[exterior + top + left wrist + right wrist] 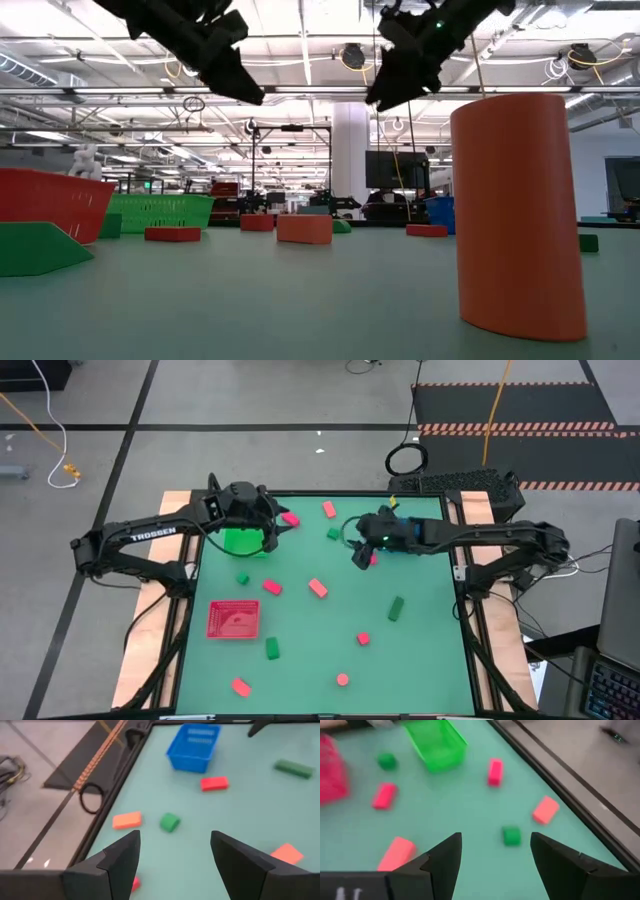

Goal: Sort & place blocks by color
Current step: Put the green block into the blue bin

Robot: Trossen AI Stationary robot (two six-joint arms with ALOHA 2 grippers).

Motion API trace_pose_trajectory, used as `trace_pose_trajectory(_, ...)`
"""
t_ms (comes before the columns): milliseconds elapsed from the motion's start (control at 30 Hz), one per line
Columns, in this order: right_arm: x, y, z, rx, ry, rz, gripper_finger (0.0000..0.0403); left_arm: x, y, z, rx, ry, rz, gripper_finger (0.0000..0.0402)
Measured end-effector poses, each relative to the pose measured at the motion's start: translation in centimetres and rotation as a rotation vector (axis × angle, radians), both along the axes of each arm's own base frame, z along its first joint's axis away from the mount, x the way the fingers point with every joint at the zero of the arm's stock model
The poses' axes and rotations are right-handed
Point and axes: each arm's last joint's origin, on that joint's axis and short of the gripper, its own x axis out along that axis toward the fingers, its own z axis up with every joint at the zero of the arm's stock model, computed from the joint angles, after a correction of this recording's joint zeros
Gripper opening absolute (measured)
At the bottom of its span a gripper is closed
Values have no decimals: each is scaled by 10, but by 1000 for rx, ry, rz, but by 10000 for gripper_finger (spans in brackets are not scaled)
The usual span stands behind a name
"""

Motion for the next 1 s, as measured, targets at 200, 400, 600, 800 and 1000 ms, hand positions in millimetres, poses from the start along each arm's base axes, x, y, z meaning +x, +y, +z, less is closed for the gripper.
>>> trace_pose_trajectory(200, 21, 12, -11, 137, 187, -98, 231, -5, 4, -1, -14, 23, 24, 243)
trace_pose_trajectory(400, 12, 29, -30, 467, 384, -193, 231, -7, 3, -5, -16, 72, 18, 243)
trace_pose_trajectory(600, -15, 50, -36, 722, 612, -467, 231, -7, 3, -5, -7, 74, 12, 243)
trace_pose_trajectory(800, -31, 68, -56, 759, 680, -707, 231, -7, 1, -5, -30, 71, 21, 243)
trace_pose_trajectory(1000, -35, 82, -86, 838, 585, -852, 231, -6, -3, -7, -41, 90, 6, 243)
